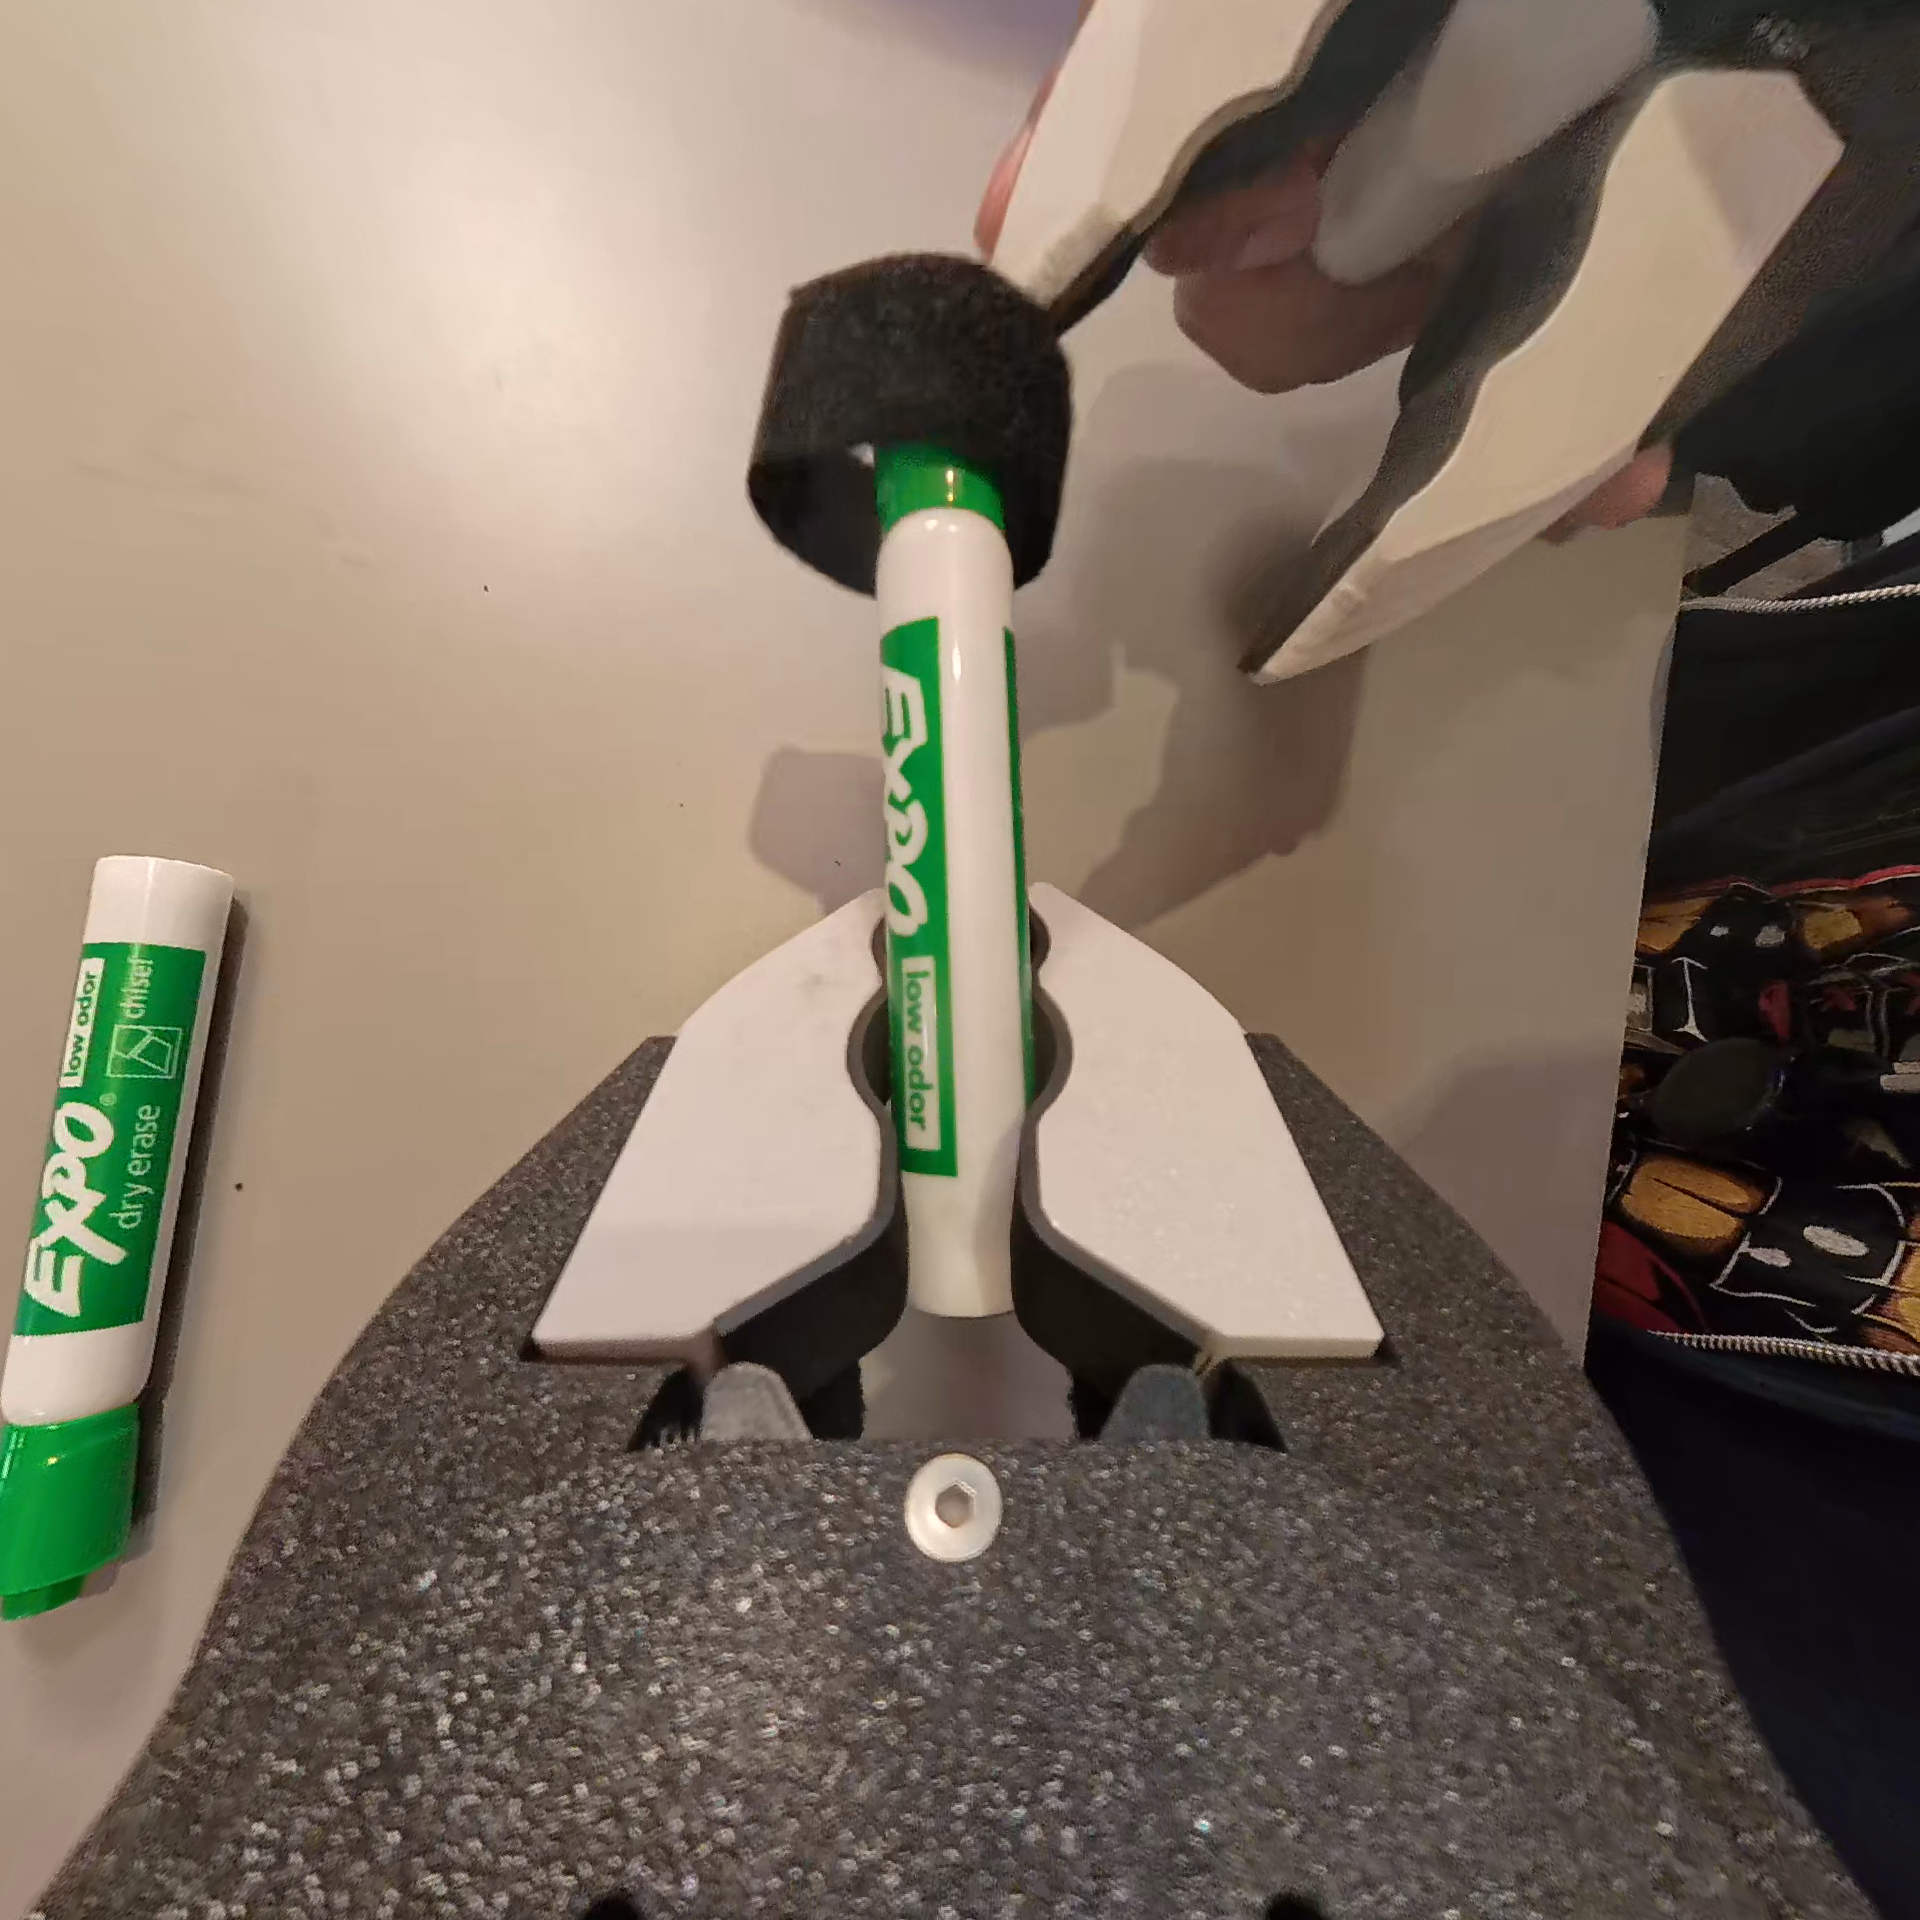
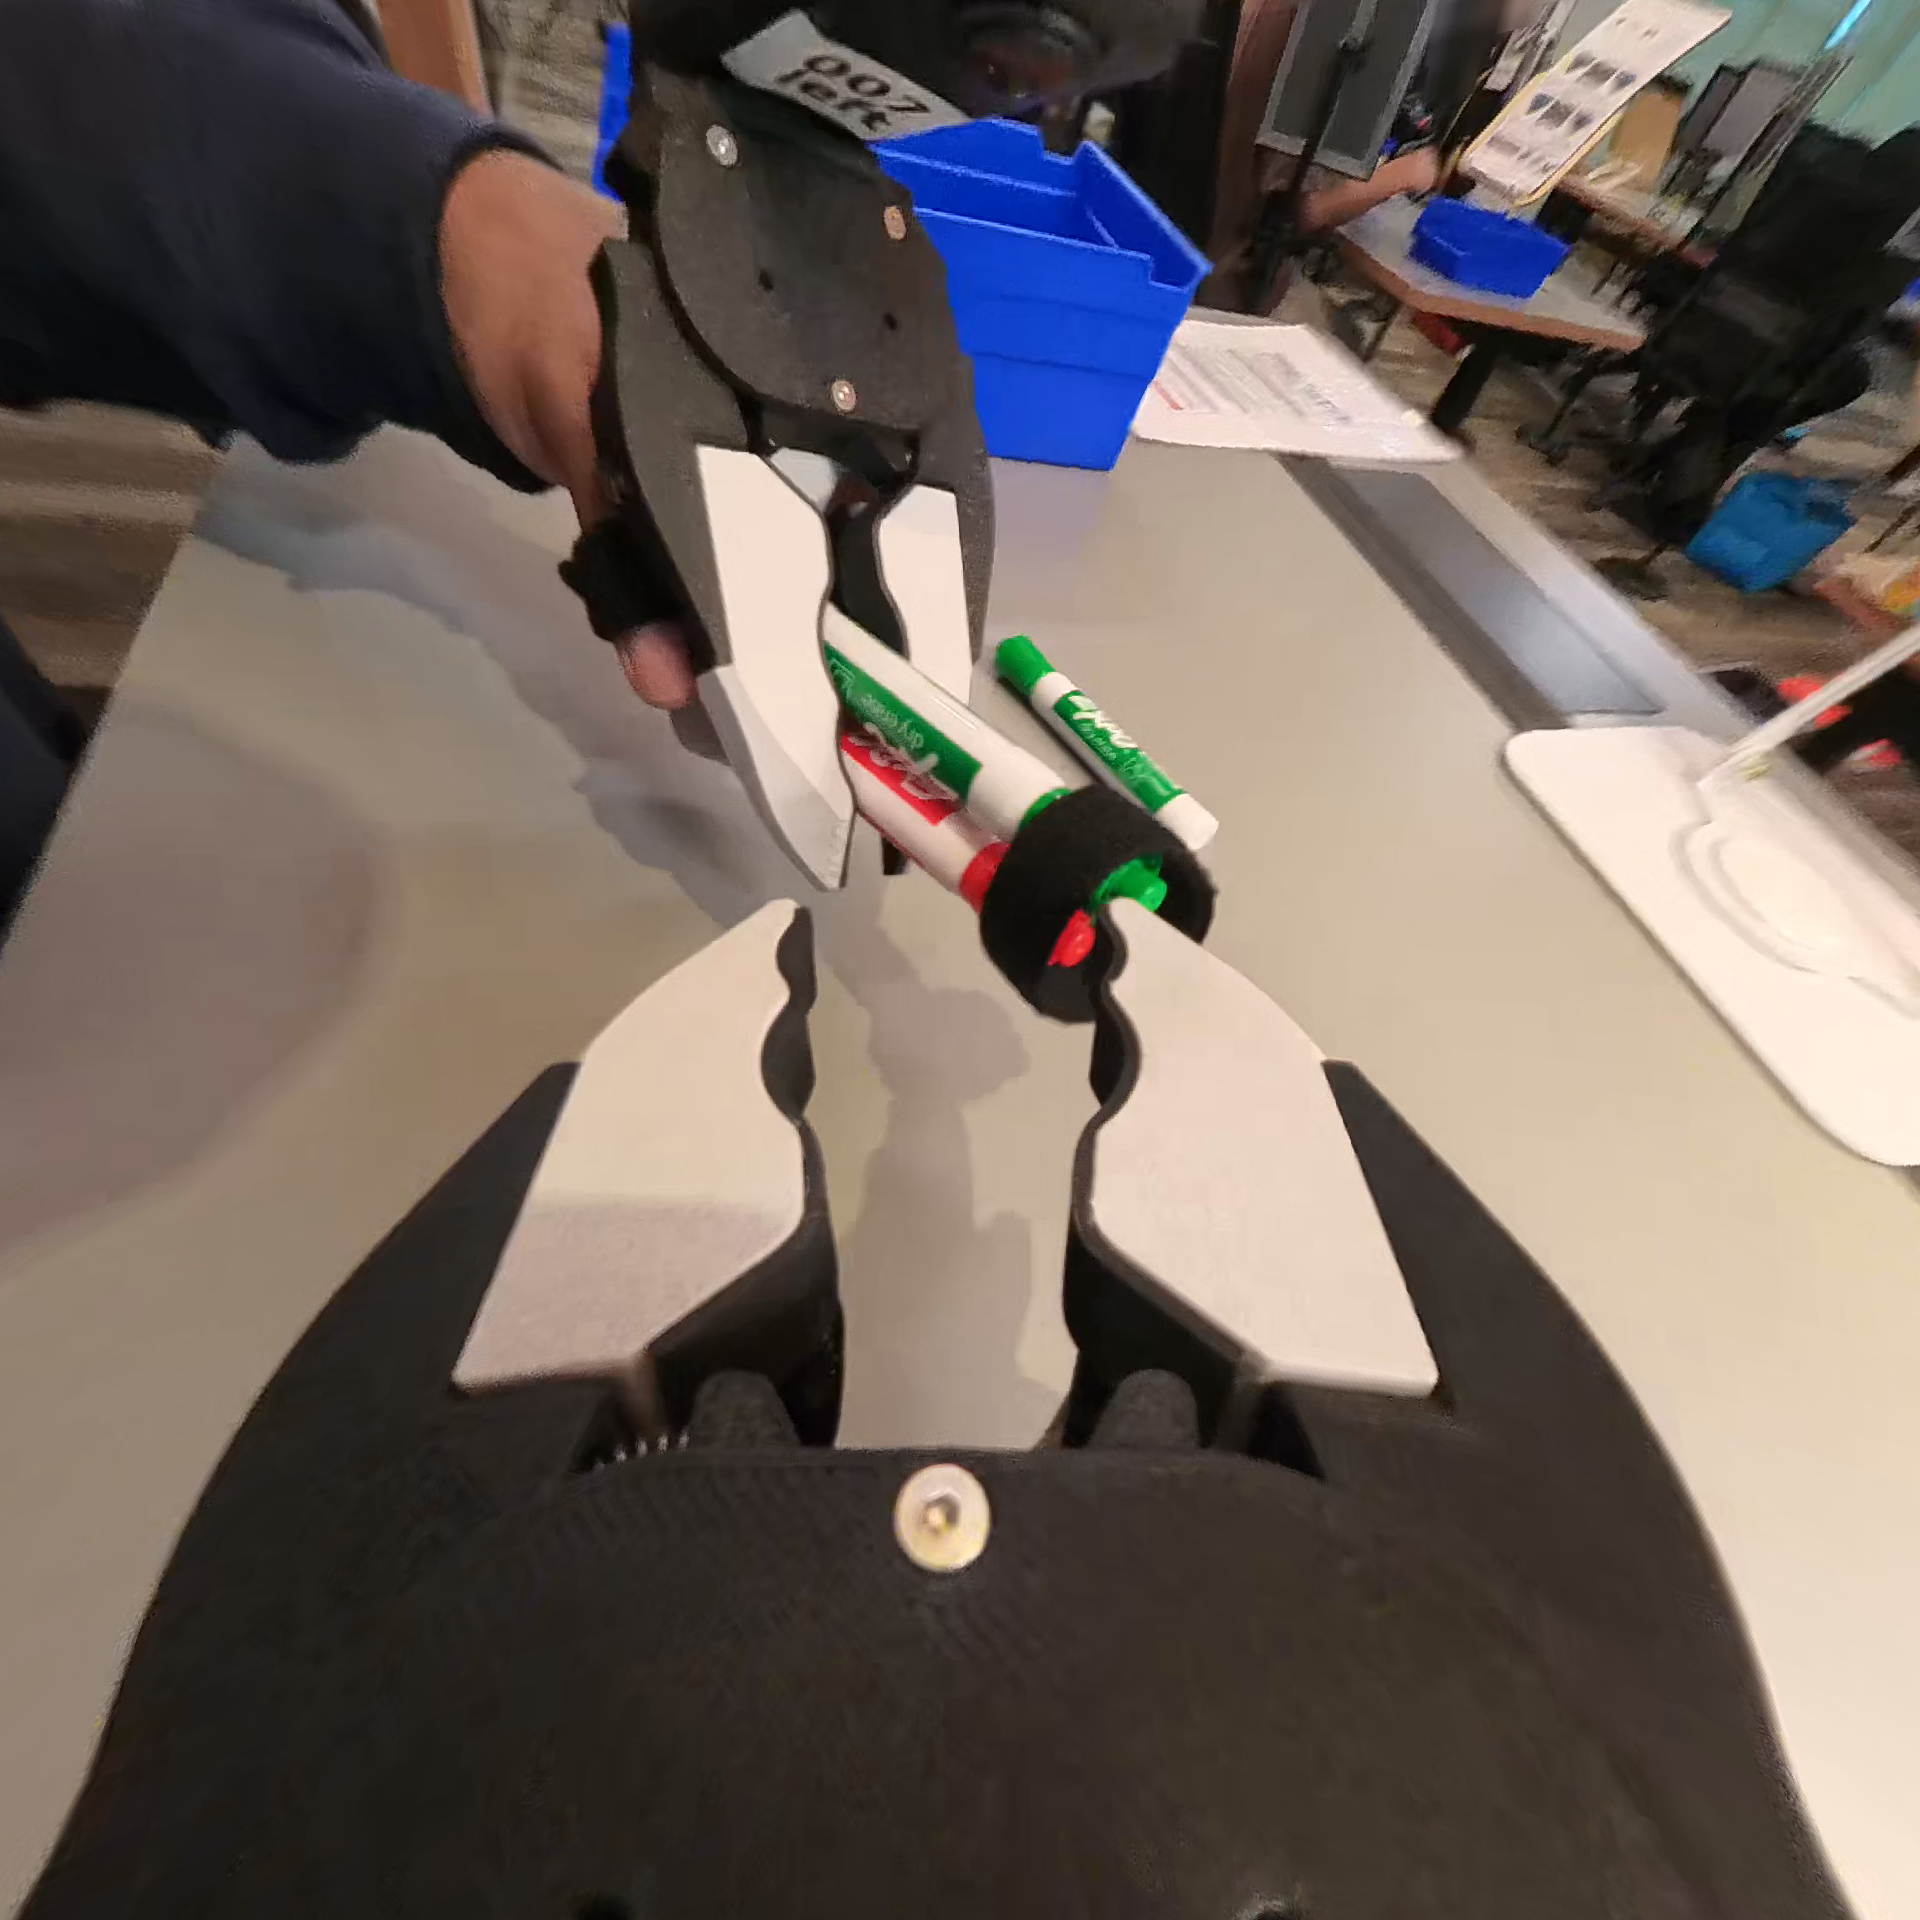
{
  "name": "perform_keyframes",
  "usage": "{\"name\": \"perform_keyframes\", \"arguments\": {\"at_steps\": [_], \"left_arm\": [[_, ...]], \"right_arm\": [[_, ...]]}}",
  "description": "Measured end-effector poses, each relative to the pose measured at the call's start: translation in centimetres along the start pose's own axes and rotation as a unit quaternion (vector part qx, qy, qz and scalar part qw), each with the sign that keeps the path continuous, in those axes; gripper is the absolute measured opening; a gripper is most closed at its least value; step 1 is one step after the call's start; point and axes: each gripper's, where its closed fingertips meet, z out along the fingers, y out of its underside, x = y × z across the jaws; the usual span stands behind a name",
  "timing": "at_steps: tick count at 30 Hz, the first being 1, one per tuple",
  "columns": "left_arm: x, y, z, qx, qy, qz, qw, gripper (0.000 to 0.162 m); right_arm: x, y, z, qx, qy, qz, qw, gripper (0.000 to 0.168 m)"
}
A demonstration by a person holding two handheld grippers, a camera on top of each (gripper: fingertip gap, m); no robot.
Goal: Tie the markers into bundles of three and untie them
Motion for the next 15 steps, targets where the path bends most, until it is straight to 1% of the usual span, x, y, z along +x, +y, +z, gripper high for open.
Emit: {"name": "perform_keyframes", "arguments": {"at_steps": [2, 3, 5, 8, 15], "left_arm": [[0.0, 0.1, 0.0, -0.001, -0.001, -0.001, 1.000, 0.018], [0.0, 0.1, 0.0, -0.003, -0.001, -0.002, 1.000, 0.018], [0.1, 0.1, 0.1, -0.005, 0.000, -0.001, 1.000, 0.018], [0.1, 0.2, 0.2, -0.009, 0.001, 0.000, 1.000, 0.018], [0.5, 0.1, 0.7, -0.015, 0.007, 0.004, 1.000, 0.019]], "right_arm": [[0.3, -0.3, -0.2, 0.004, 0.030, -0.031, 0.999, 0.050], [0.5, -0.6, -0.3, 0.012, 0.039, -0.029, 0.999, 0.050], [0.2, -0.8, -0.2, 0.021, 0.033, -0.019, 0.999, 0.050], [0.0, -0.6, 0.1, 0.012, 0.044, -0.056, 0.997, 0.051], [-3.2, -0.3, 1.4, 0.000, -0.009, -0.121, 0.993, 0.052]]}}
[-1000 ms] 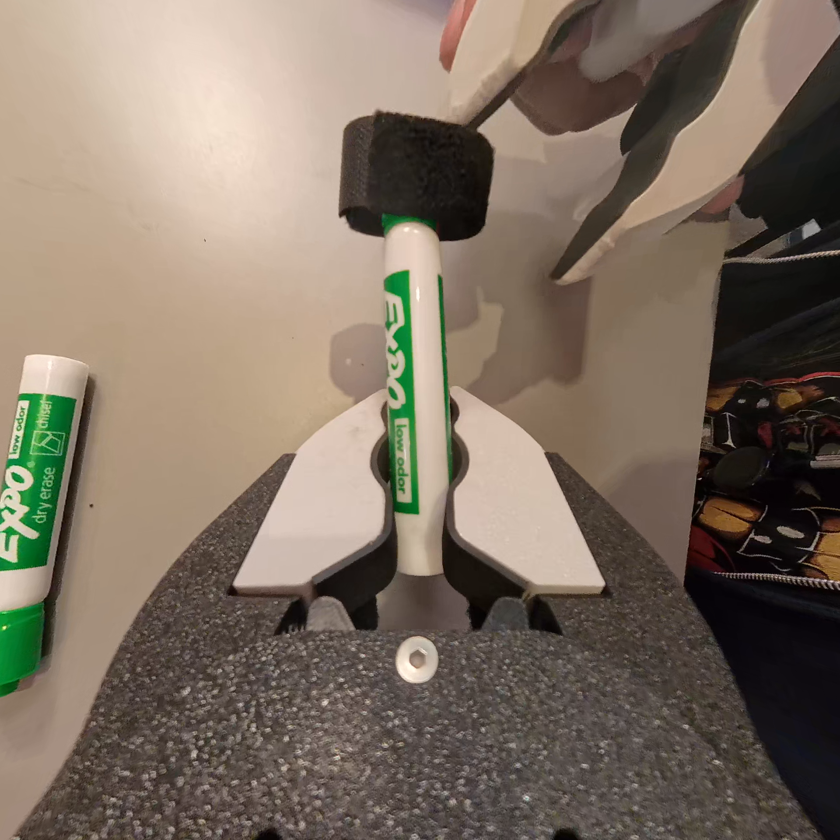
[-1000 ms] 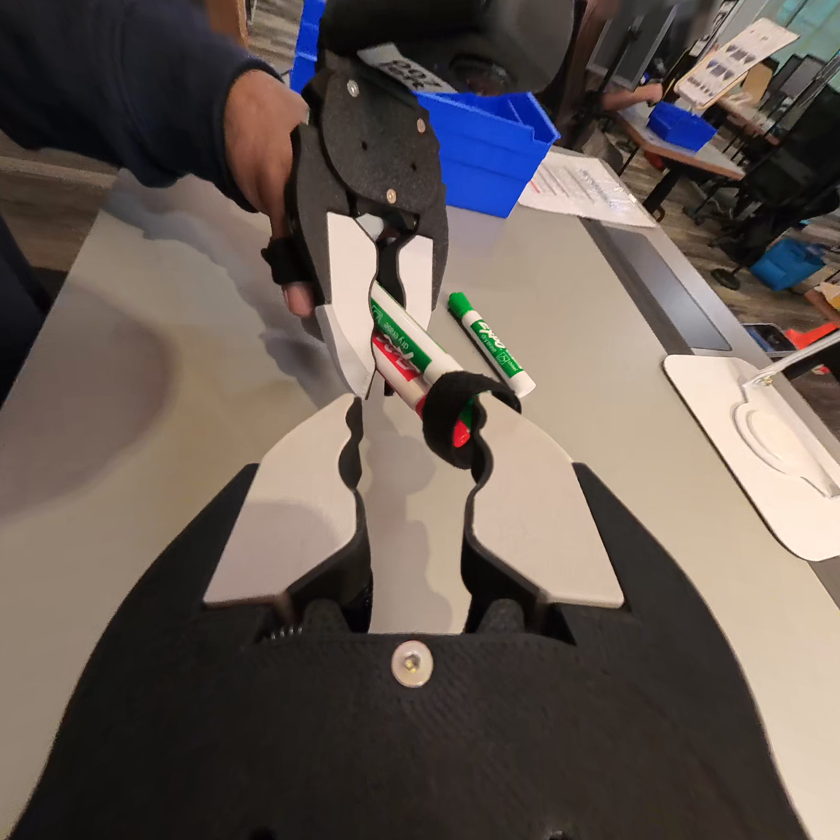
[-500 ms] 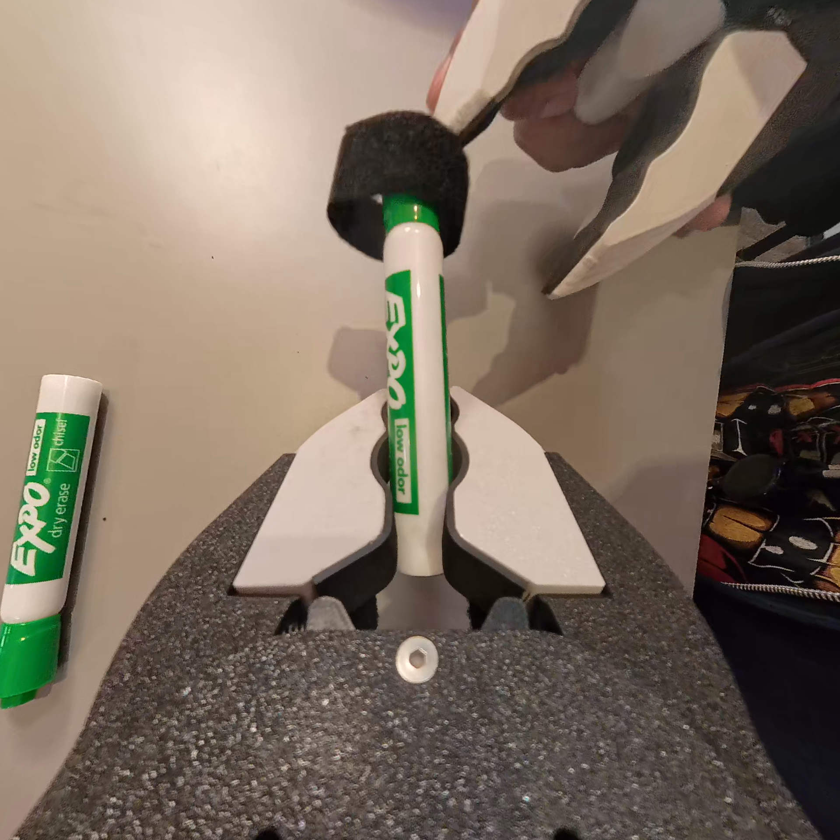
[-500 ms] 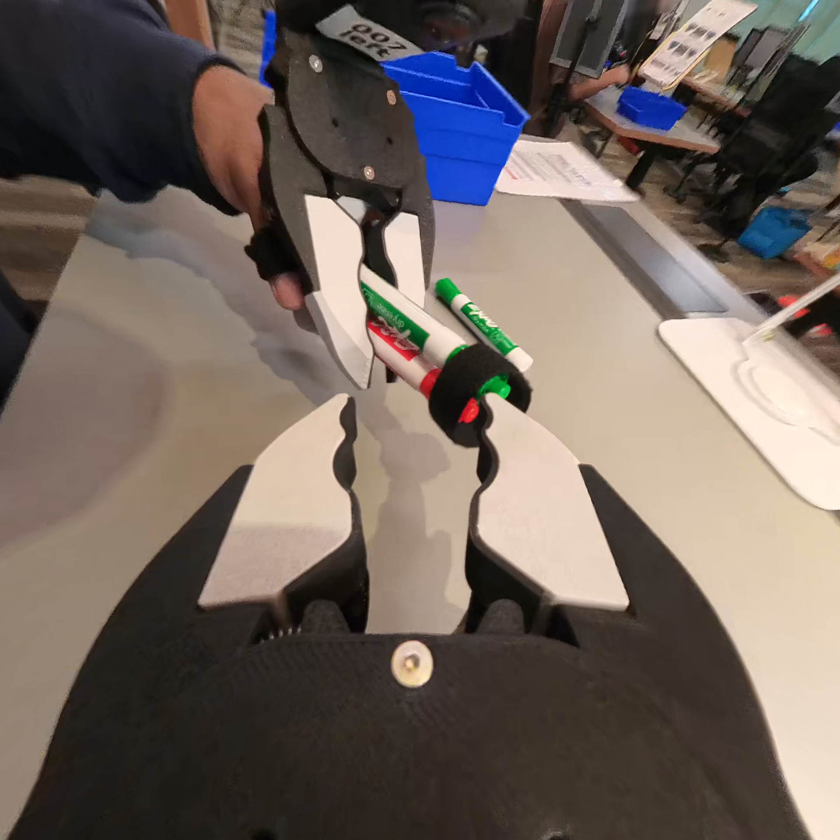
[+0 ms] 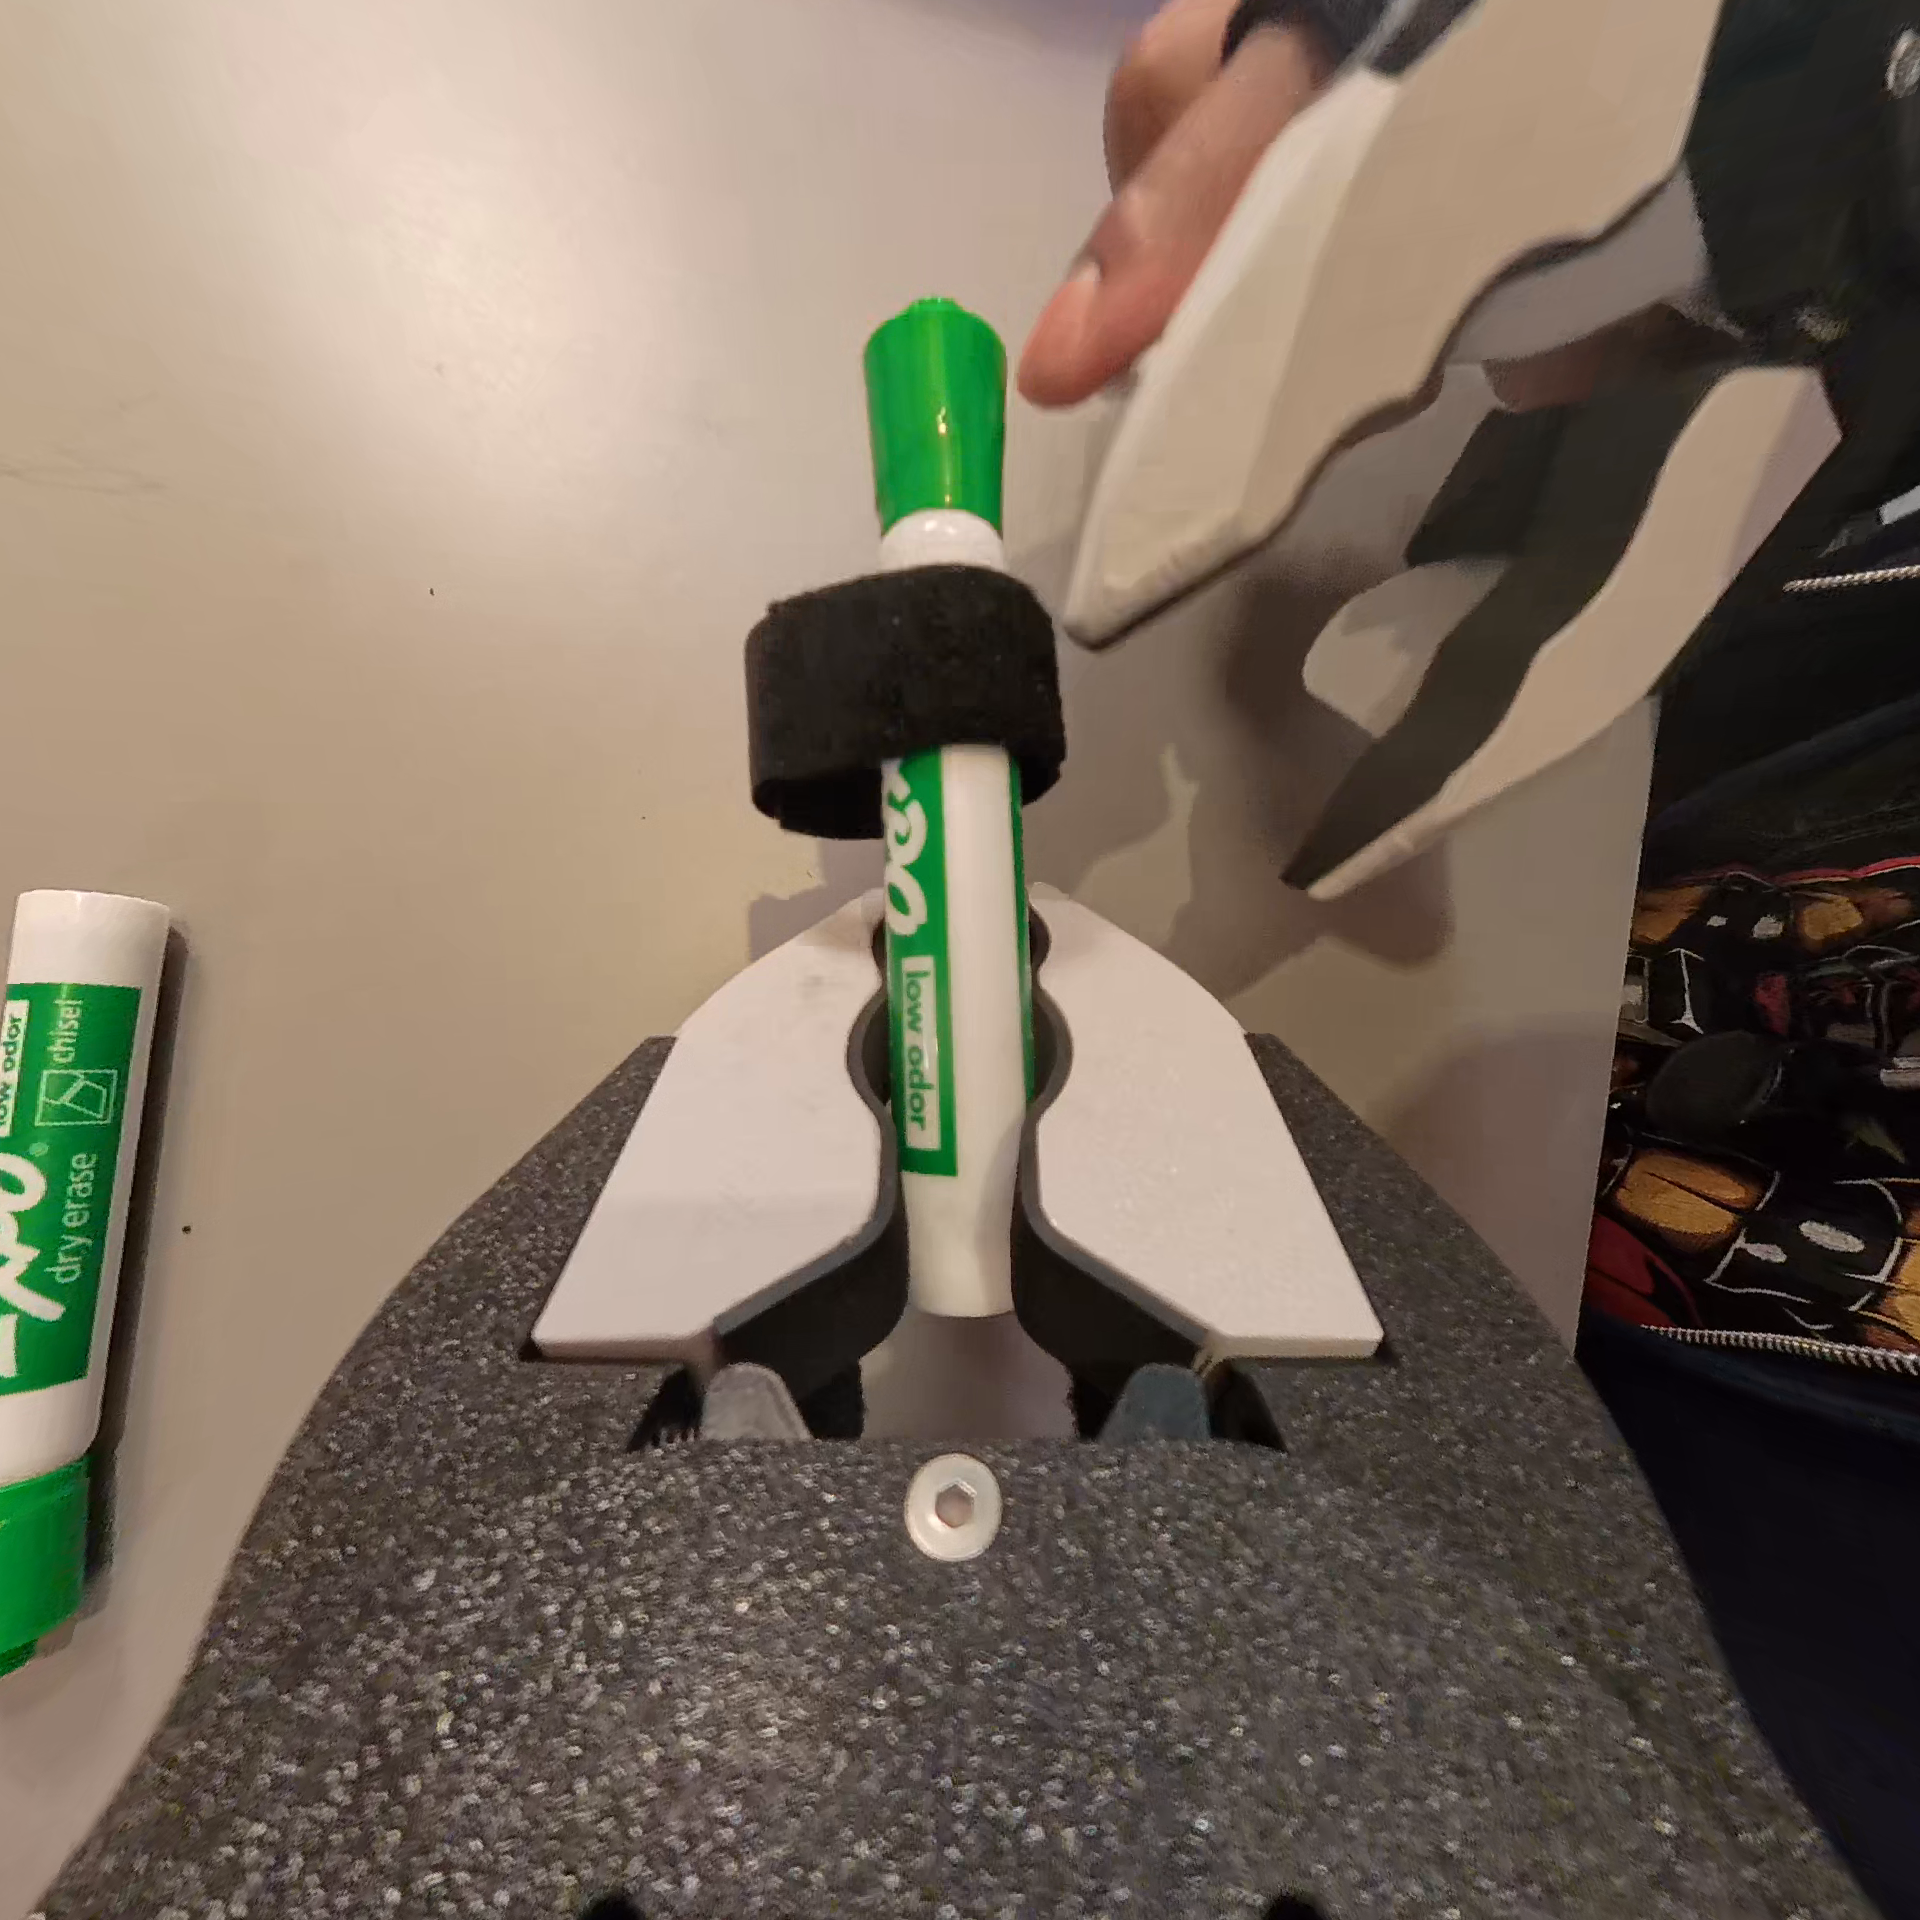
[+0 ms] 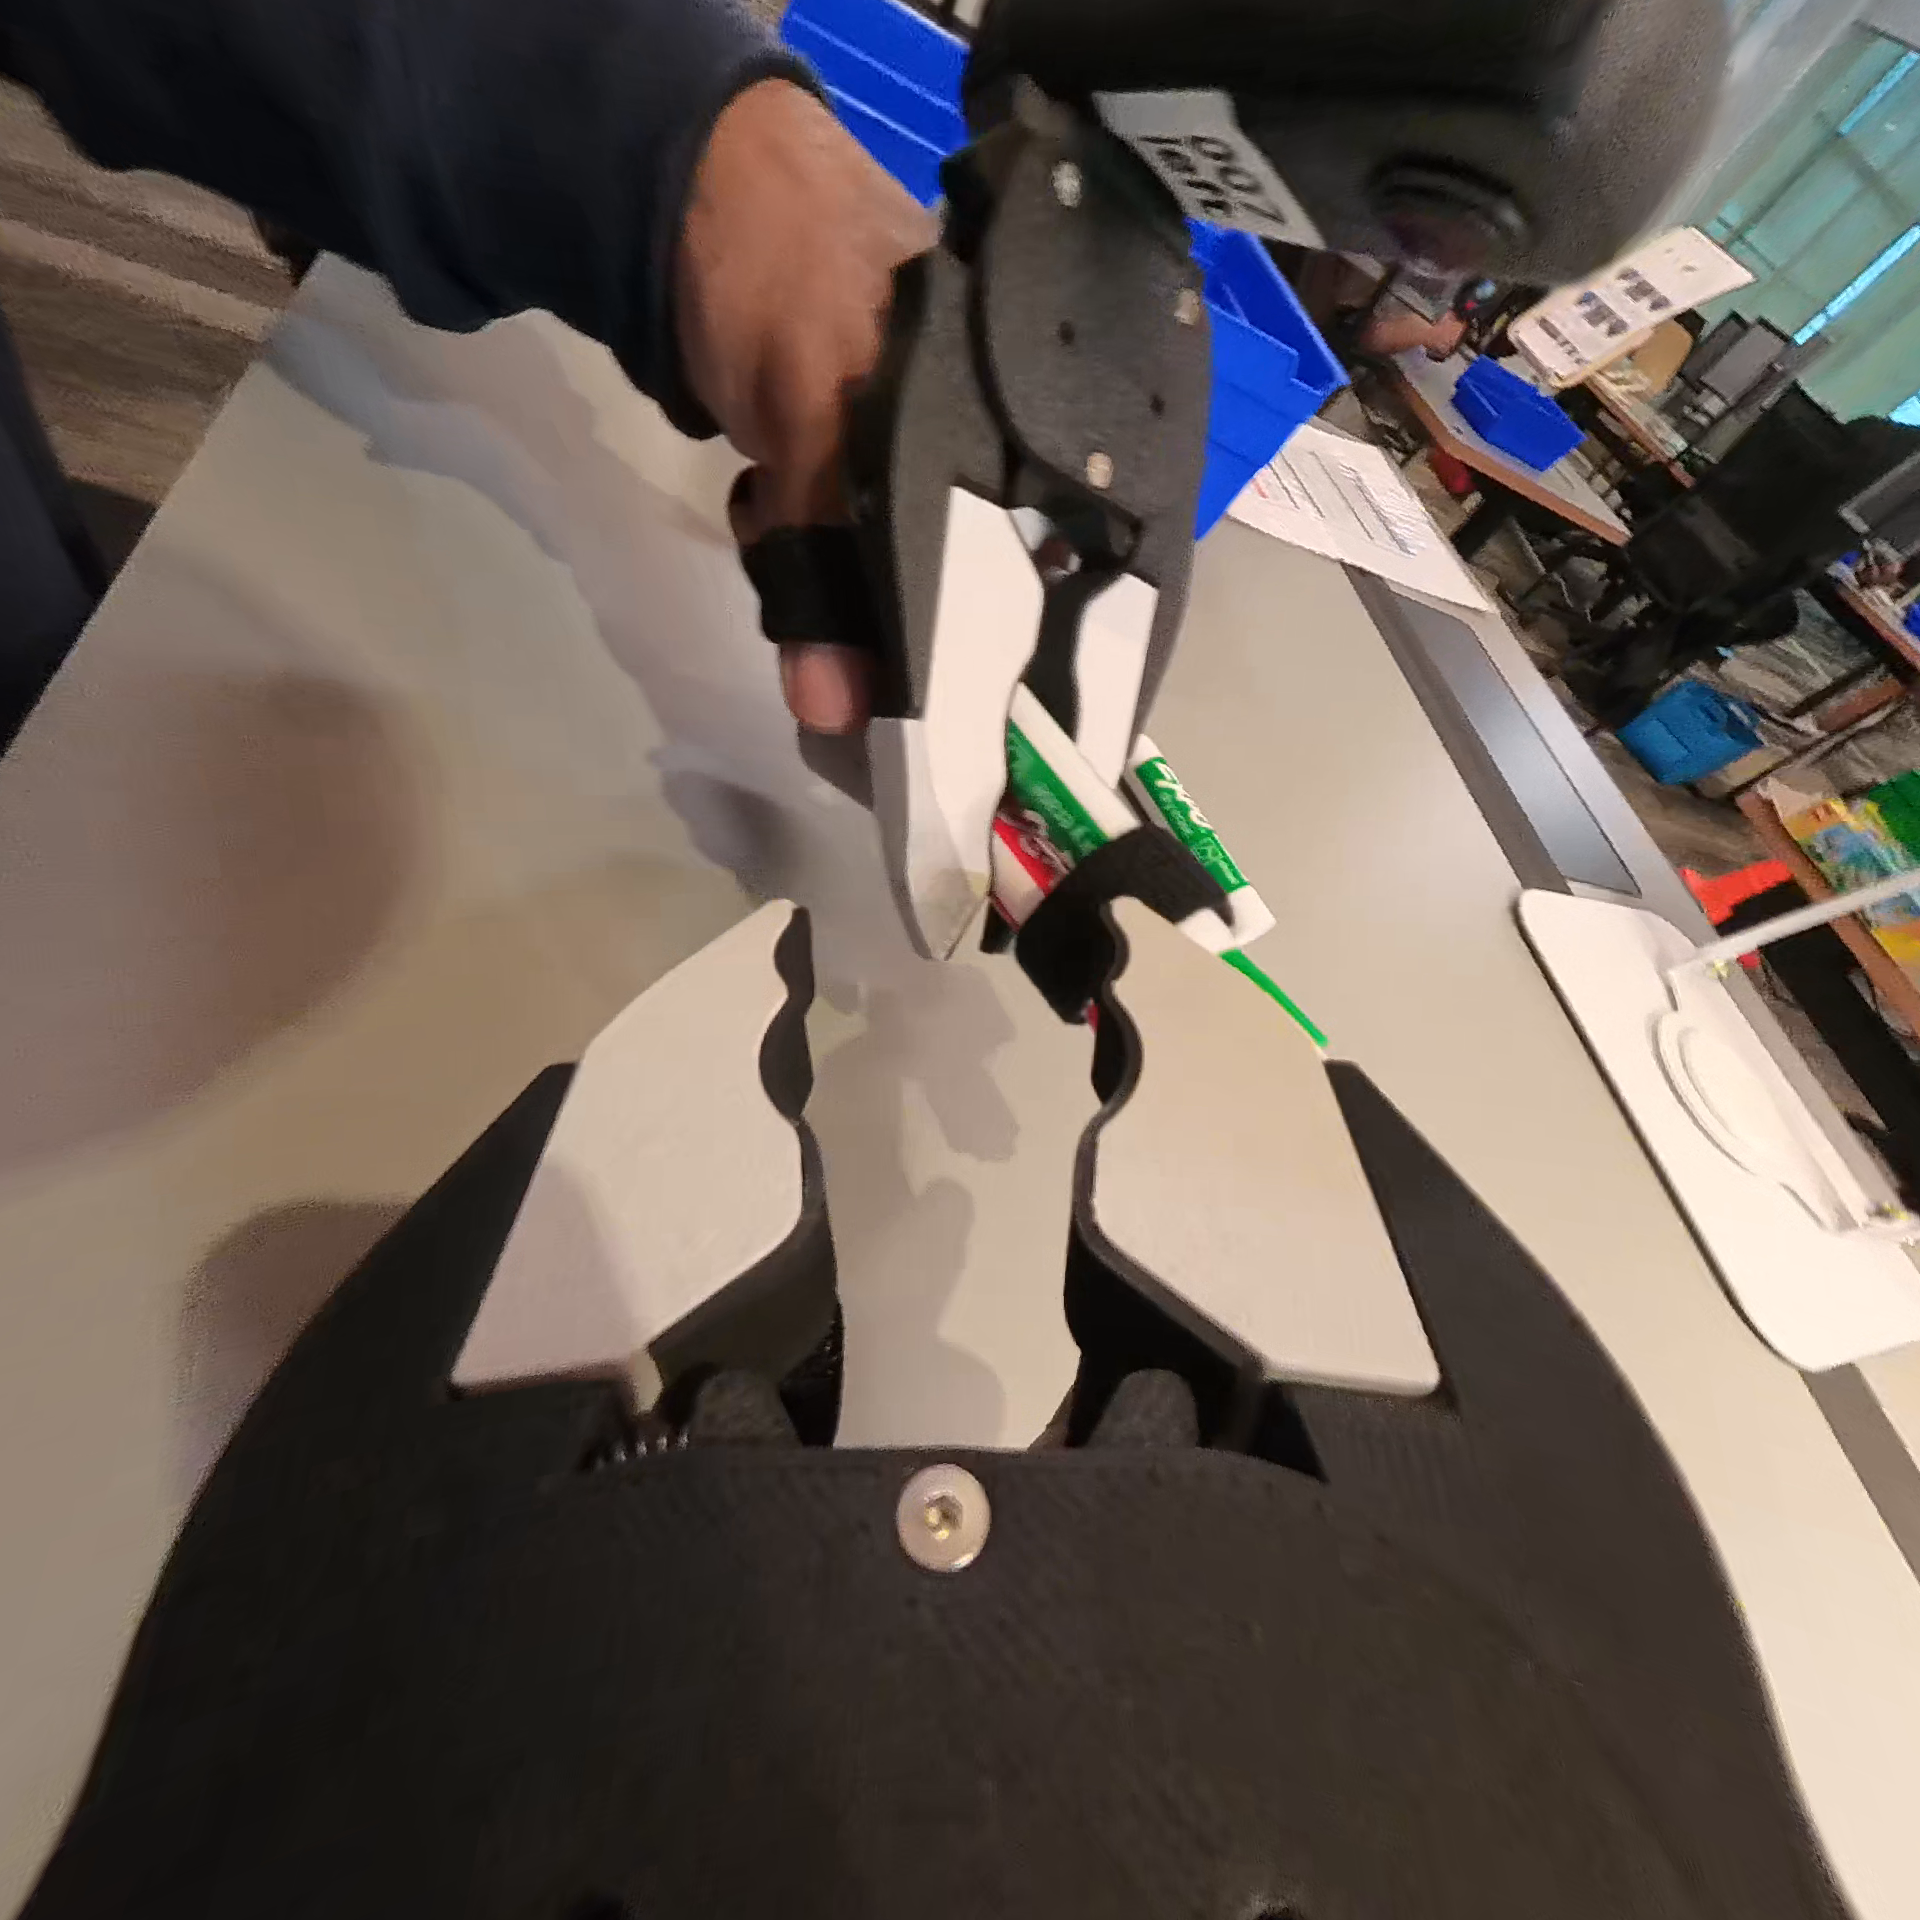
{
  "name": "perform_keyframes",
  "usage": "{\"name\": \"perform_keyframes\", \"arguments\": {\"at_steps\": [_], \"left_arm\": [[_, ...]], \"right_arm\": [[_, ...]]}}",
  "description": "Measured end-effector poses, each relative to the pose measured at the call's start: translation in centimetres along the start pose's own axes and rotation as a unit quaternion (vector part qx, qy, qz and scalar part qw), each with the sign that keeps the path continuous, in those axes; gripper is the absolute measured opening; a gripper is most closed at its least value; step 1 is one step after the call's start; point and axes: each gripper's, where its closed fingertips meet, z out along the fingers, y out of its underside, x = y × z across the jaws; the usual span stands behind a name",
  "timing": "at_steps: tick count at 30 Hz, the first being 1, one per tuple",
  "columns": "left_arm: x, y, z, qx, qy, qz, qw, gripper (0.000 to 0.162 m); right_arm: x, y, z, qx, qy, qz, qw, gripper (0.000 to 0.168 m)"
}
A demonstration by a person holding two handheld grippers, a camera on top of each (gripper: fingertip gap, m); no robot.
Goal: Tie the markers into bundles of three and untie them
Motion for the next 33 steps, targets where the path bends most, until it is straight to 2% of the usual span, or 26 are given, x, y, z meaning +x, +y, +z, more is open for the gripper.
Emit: {"name": "perform_keyframes", "arguments": {"at_steps": [3, 7, 10, 16, 19, 23, 28, 33], "left_arm": [[0.1, 0.1, 0.0, -0.006, 0.002, 0.001, 1.000, 0.018], [0.3, 0.1, -0.1, -0.008, 0.007, 0.007, 1.000, 0.018], [0.6, 0.1, -0.1, -0.006, 0.017, 0.015, 1.000, 0.018], [1.9, 0.5, 0.2, -0.019, 0.042, 0.044, 0.998, 0.018], [2.3, 0.7, 0.4, -0.030, 0.050, 0.049, 0.997, 0.018], [2.4, 1.0, 0.8, -0.045, 0.054, 0.052, 0.996, 0.018], [2.6, 0.9, 1.0, -0.054, 0.057, 0.058, 0.995, 0.018], [2.7, 0.7, 0.8, -0.047, 0.059, 0.071, 0.995, 0.018]], "right_arm": [[0.0, -0.1, -0.3, 0.012, 0.002, -0.002, 1.000, 0.051], [2.9, 0.6, -2.0, 0.037, 0.035, 0.057, 0.997, 0.050], [4.4, 1.6, -2.5, 0.048, 0.030, 0.123, 0.991, 0.051], [3.4, 1.4, -2.3, 0.088, -0.096, 0.252, 0.959, 0.039], [2.4, 1.1, -1.7, 0.072, -0.101, 0.213, 0.969, 0.030], [1.5, 1.4, -0.9, 0.024, -0.086, 0.151, 0.984, 0.031], [0.8, 1.8, -0.6, 0.006, -0.088, 0.125, 0.988, 0.035], [0.6, 2.2, -1.3, 0.029, -0.127, 0.174, 0.976, 0.038]]}}
